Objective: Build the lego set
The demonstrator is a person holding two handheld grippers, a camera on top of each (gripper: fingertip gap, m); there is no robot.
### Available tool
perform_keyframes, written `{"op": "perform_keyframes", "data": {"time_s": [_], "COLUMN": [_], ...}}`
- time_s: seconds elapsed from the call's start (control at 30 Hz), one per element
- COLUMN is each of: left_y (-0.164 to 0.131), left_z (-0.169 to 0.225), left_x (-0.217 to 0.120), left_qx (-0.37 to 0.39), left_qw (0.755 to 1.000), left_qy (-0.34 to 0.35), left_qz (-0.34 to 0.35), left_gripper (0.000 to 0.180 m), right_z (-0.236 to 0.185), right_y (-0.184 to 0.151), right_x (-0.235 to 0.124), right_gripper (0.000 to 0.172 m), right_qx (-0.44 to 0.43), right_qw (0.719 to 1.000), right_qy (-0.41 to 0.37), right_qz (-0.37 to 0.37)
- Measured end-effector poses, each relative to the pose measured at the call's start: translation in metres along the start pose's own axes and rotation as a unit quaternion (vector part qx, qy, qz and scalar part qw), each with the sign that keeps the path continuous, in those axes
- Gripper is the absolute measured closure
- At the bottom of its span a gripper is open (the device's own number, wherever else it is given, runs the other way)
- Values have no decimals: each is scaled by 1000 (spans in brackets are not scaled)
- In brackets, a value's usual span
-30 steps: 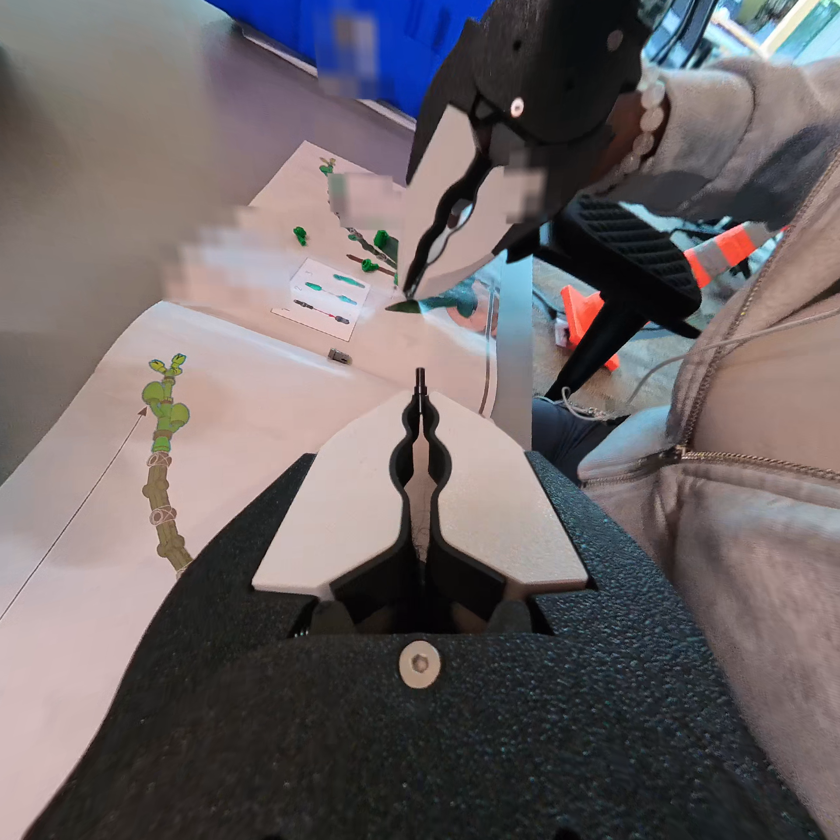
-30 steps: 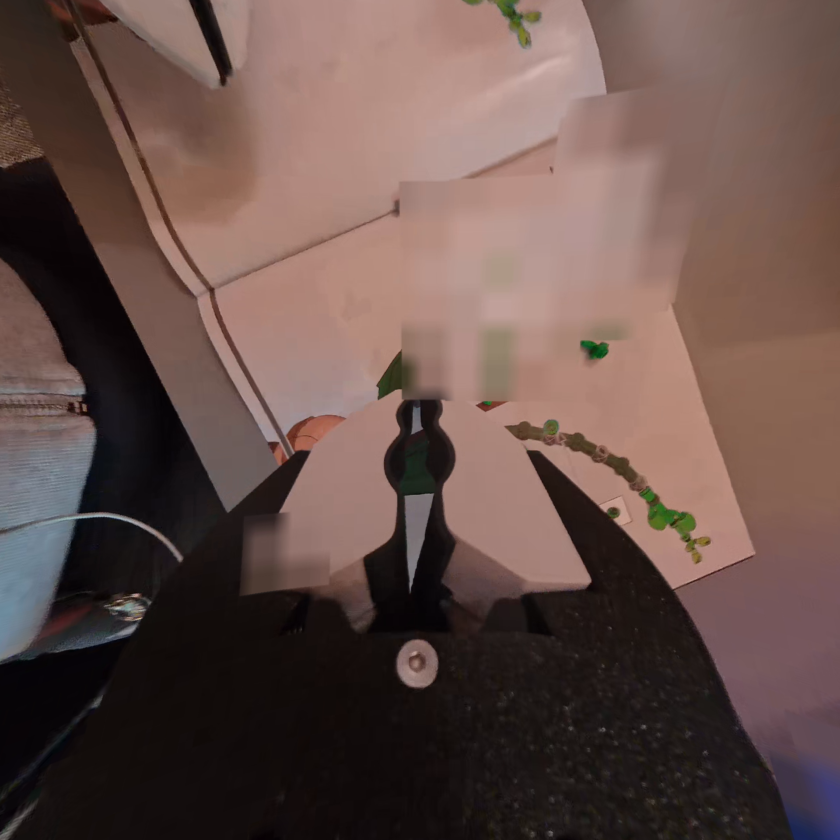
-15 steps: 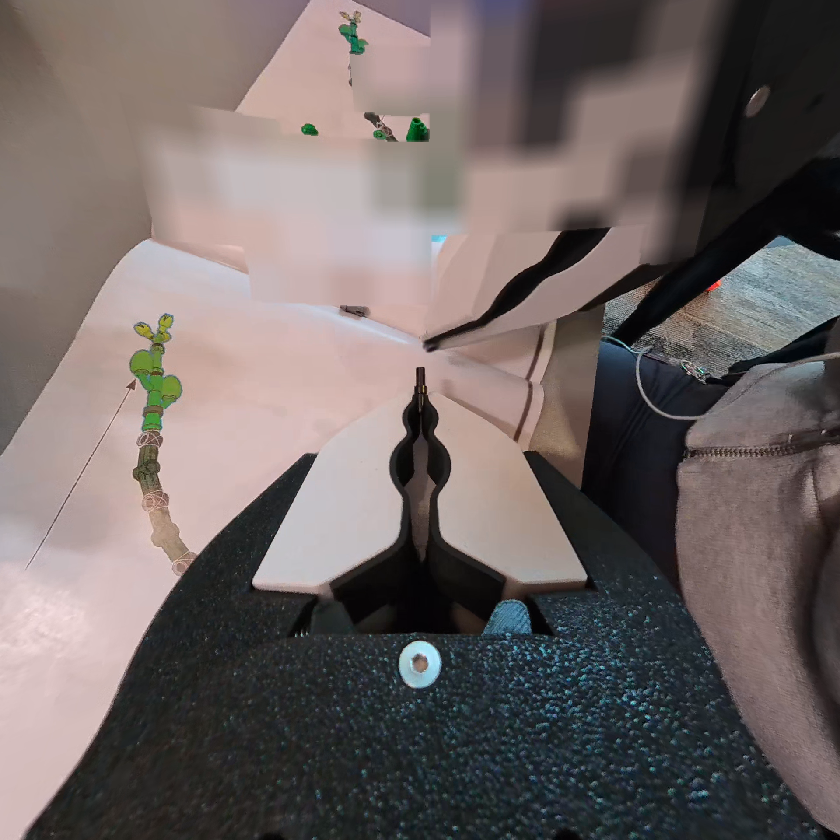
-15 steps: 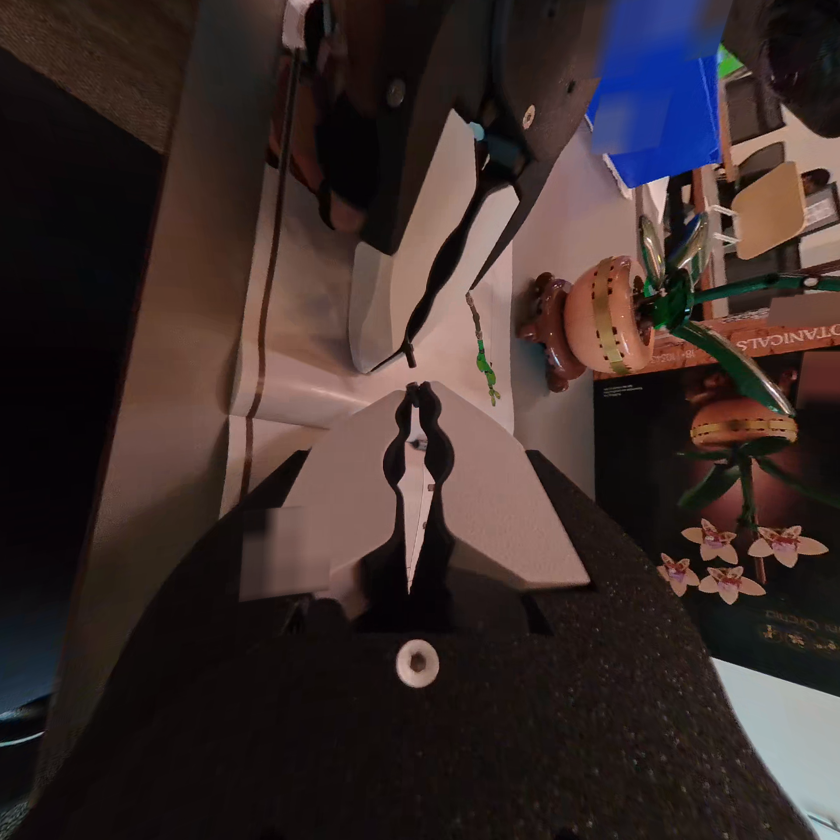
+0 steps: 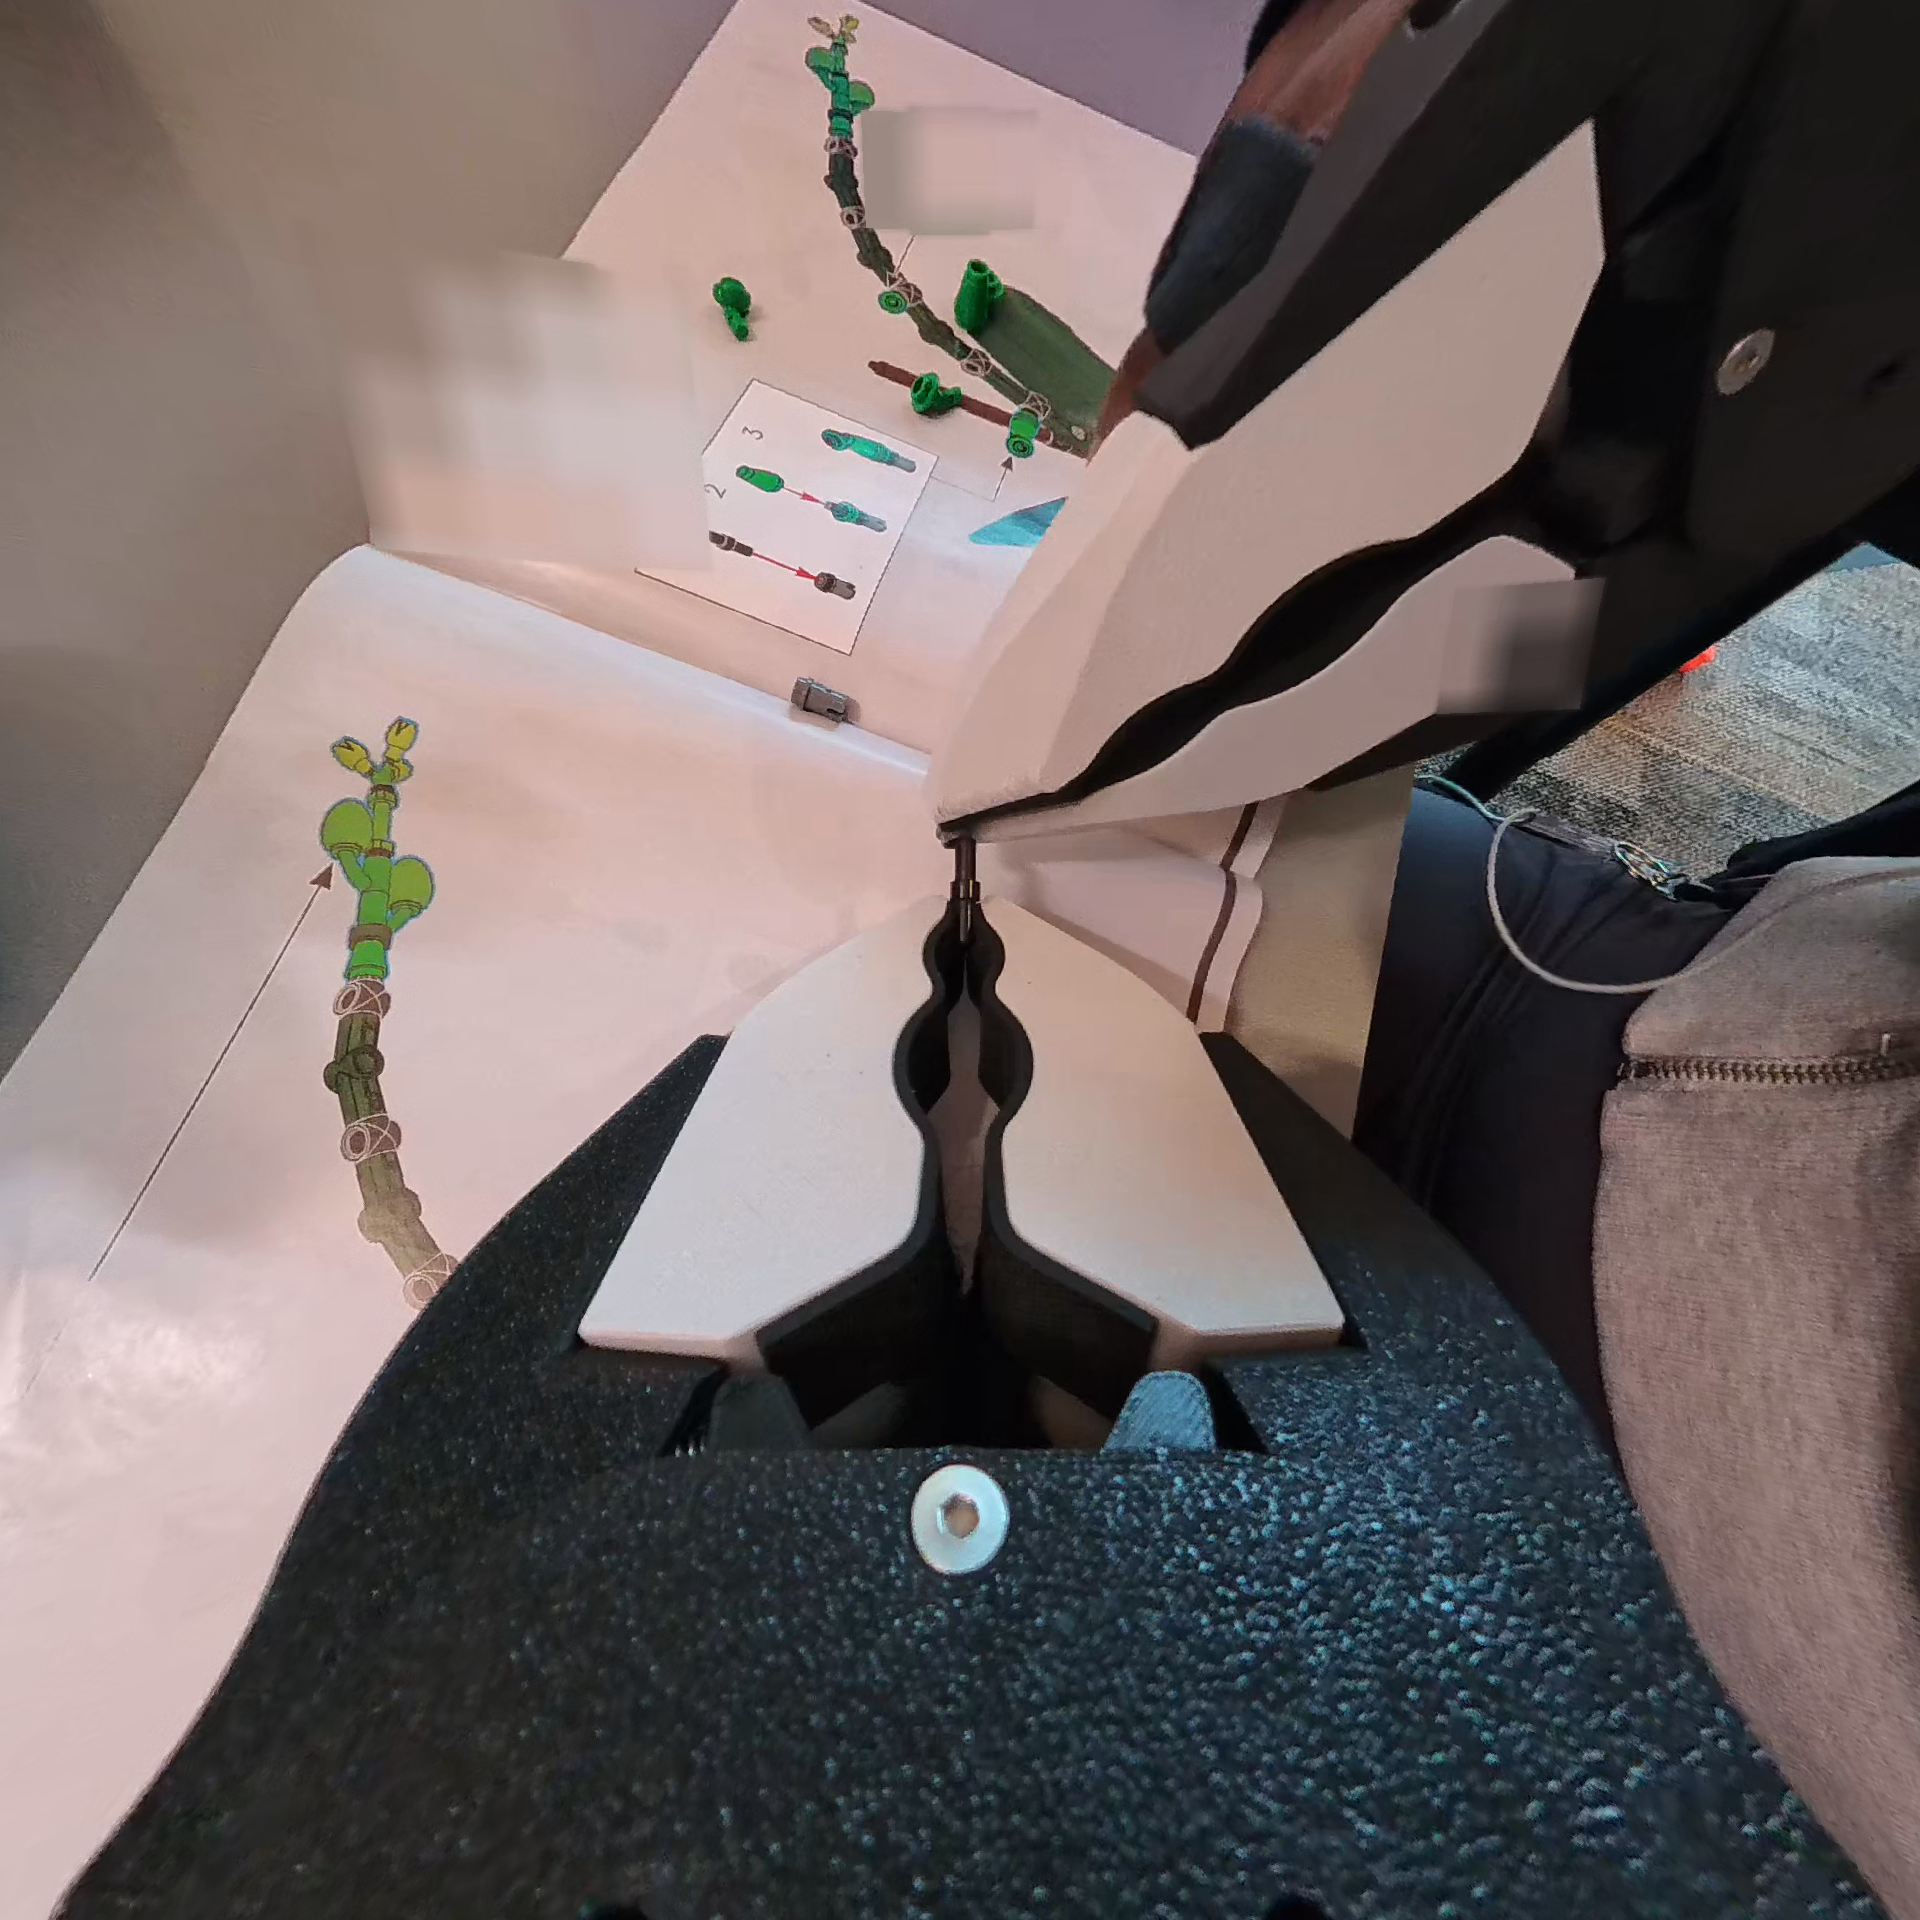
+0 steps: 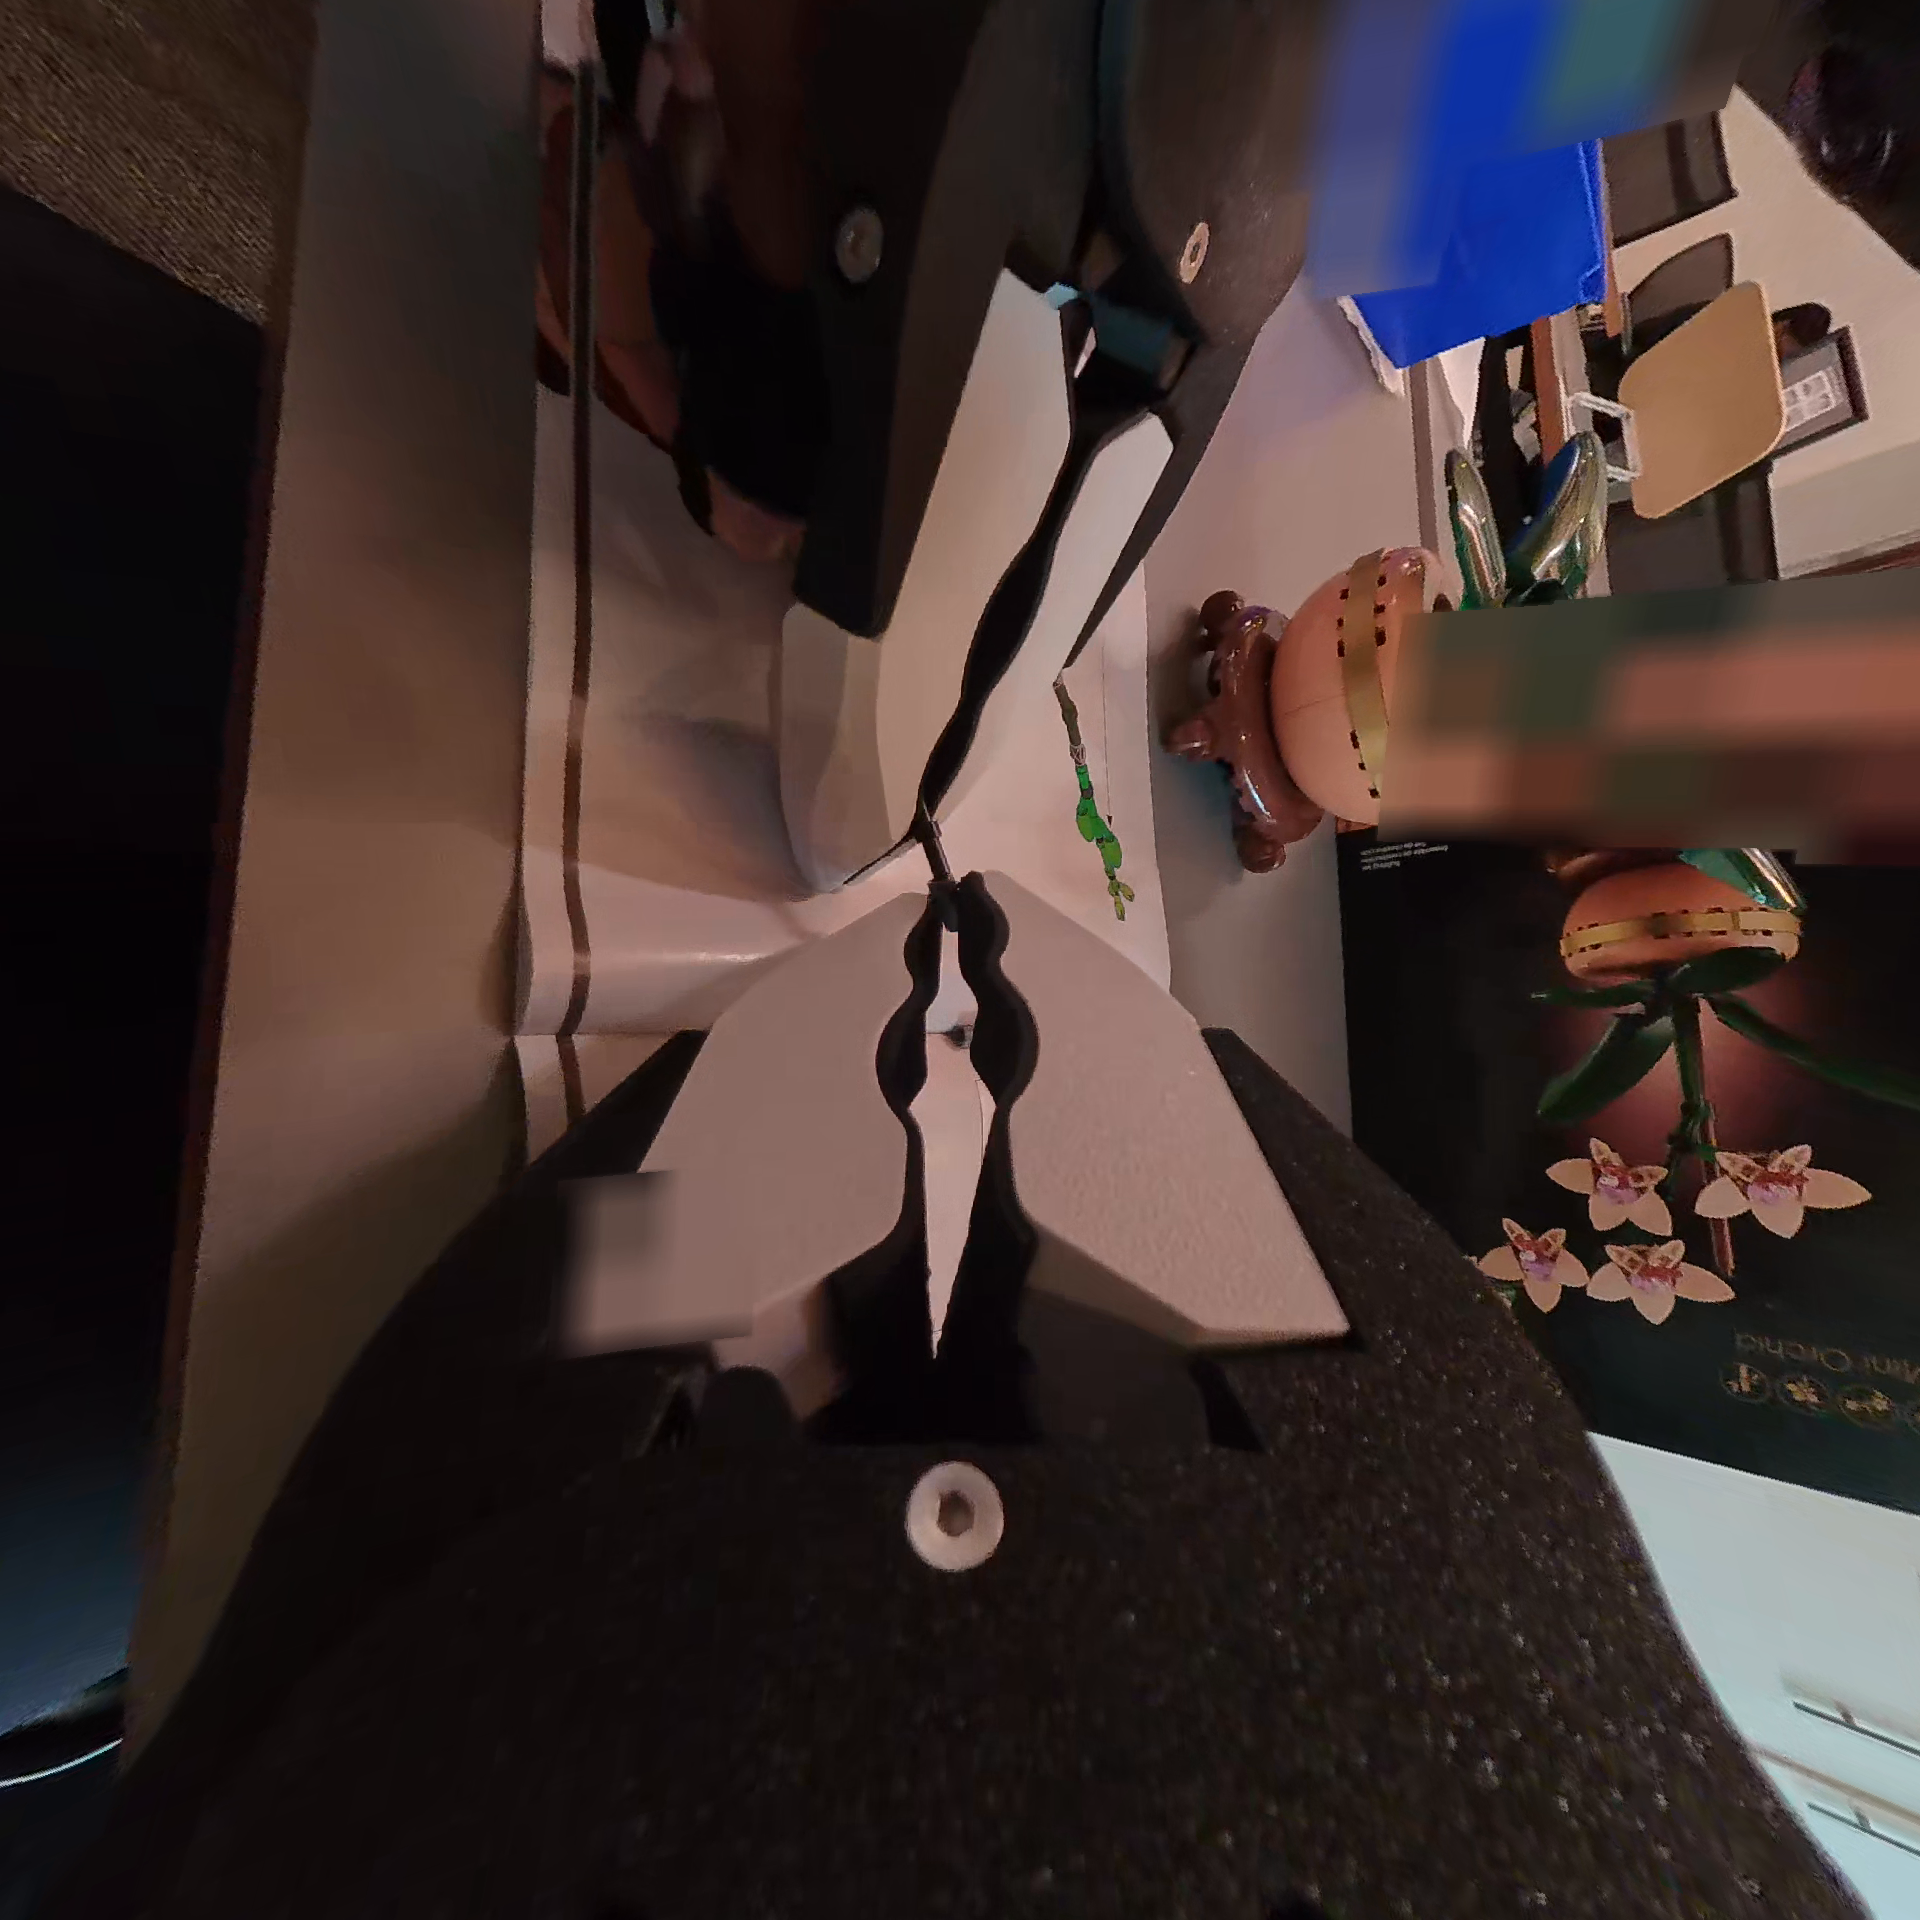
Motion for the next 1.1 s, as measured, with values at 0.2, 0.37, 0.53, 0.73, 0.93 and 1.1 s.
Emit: {"op": "perform_keyframes", "data": {"time_s": [0.2, 0.37, 0.53, 0.73, 0.93, 1.1], "left_y": [0, 0, 0, 0, 0, 1], "left_z": [0, 0, 0, 0, 0, 0], "left_x": [0, 0, 0, 0, 0, 1], "left_qx": [-2, -5, -4, -4, -5, -14], "left_qw": [1000, 1000, 1000, 1000, 1000, 1000], "left_qy": [3, 6, 8, 8, 8, 15], "left_qz": [0, -1, -1, -1, -2, -2], "left_gripper": [180, 180, 180, 180, 180, 180], "right_z": [-1, -3, -4, -4, -5, -7], "right_y": [1, 4, 4, 3, 4, 7], "right_x": [0, -1, -1, -1, -1, 0], "right_gripper": [169, 169, 169, 169, 169, 169], "right_qx": [-1, -23, -40, -28, -43, -56], "right_qw": [1000, 999, 998, 999, 998, 995], "right_qy": [-15, -31, -38, -30, -37, -63], "right_qz": [-8, -17, -21, -11, -18, -48]}}
Point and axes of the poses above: each gripper's, where its closed fingertips meet, x out along the fingers, y out of its top, z = x × y across the jaws, the point moved 6 cm from there along -x, back along the fingers, and after that the axes turned 12 degrees about x, right-handed, at the moved point
